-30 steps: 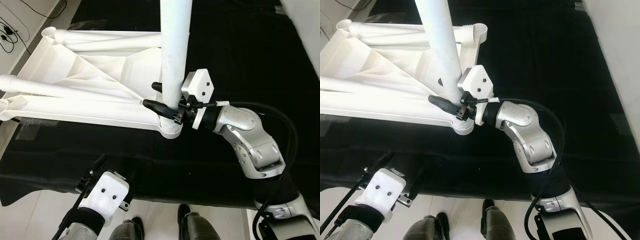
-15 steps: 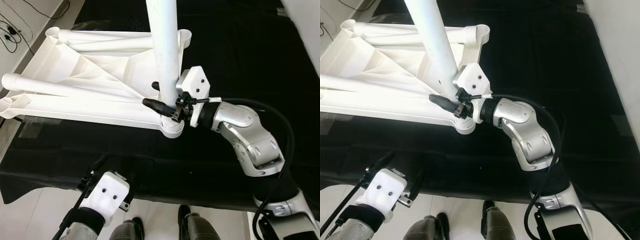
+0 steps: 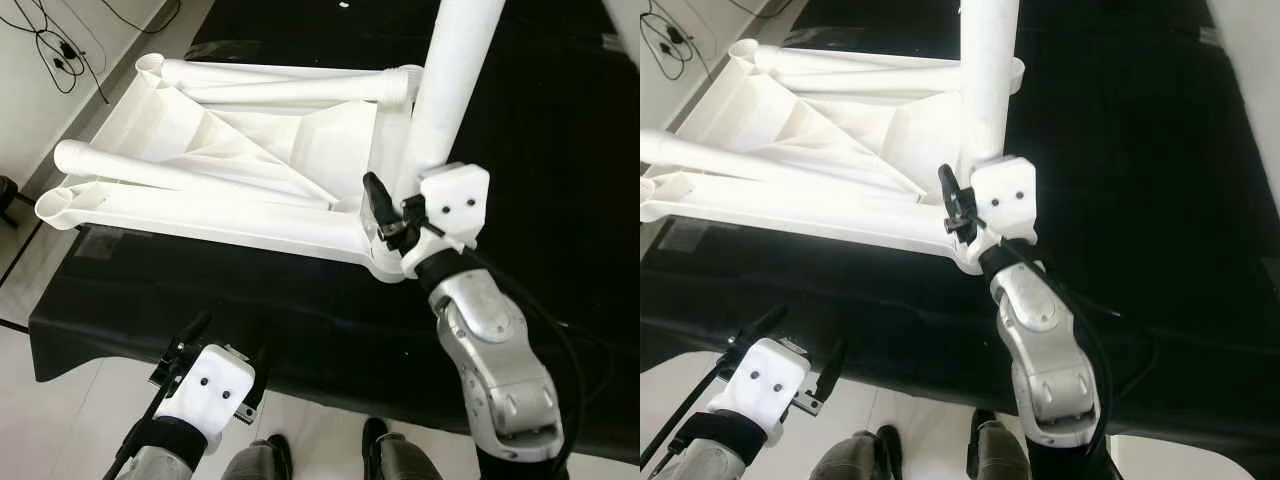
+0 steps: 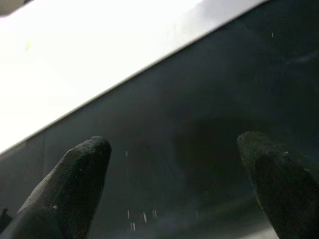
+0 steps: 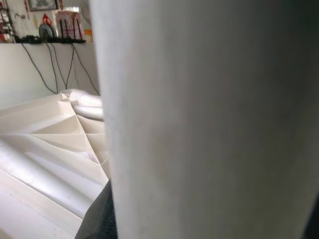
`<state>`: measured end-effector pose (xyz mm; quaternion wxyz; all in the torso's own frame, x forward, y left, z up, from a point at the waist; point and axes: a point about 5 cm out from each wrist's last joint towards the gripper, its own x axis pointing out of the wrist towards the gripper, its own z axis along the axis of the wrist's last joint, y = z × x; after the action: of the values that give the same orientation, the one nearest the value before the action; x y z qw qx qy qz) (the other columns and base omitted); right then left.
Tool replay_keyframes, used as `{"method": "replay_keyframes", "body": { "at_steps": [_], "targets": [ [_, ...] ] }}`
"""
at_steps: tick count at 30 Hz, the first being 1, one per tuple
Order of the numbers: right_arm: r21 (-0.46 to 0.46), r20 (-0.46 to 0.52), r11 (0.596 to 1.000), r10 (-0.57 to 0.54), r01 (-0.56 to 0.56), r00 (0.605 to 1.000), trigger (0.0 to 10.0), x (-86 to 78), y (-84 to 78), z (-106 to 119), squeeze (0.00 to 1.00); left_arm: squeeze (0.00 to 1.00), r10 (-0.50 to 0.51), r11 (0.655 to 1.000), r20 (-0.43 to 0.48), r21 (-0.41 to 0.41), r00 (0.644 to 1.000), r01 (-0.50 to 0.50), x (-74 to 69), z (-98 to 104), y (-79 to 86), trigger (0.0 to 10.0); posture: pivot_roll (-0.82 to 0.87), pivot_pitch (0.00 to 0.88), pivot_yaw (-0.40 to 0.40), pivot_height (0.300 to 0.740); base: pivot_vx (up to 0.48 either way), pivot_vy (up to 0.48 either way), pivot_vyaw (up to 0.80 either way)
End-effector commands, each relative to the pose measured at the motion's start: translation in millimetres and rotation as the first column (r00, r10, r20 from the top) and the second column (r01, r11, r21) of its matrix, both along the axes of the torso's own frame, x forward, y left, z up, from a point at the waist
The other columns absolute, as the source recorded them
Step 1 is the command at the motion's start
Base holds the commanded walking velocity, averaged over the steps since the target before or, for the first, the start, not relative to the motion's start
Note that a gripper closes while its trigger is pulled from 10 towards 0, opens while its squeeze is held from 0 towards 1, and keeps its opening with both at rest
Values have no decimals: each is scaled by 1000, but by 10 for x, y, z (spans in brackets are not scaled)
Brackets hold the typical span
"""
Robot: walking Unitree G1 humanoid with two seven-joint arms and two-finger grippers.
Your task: Building children table
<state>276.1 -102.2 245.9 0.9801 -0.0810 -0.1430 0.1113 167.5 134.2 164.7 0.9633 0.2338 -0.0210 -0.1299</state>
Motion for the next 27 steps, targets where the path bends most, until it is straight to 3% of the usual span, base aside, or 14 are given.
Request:
{"method": "replay_keyframes", "body": {
  "at_steps": [1, 5, 10, 27],
  "targets": [
    [-45, -200, 998, -54, 45, 978, 10000, 102, -44, -396, 0, 0, -1, 1000, -31, 19, 1000, 1, -2, -74, 23, 10000, 66, 313, 59, 740, 0, 0, 0],
    [-24, -202, 997, -72, 69, 977, 10000, 200, -59, -385, 0, 0, 2, 1000, -34, 28, 999, -1, 46, -118, 46, 10000, 62, 290, 58, 740, 0, 0, 0],
    [7, -204, 992, -119, 123, 972, 10000, 204, -51, -393, 0, 0, 12, 999, -32, 34, 999, -11, 87, -154, 65, 10000, 67, 264, 60, 740, 0, 0, 0],
    [17, -194, 994, -103, 108, 976, 10000, 307, 28, -396, 0, 0, 72, 997, -1, 19, 997, -71, 243, -197, 120, 10000, 54, 185, 52, 740, 0, 0, 0]
  ]
}}
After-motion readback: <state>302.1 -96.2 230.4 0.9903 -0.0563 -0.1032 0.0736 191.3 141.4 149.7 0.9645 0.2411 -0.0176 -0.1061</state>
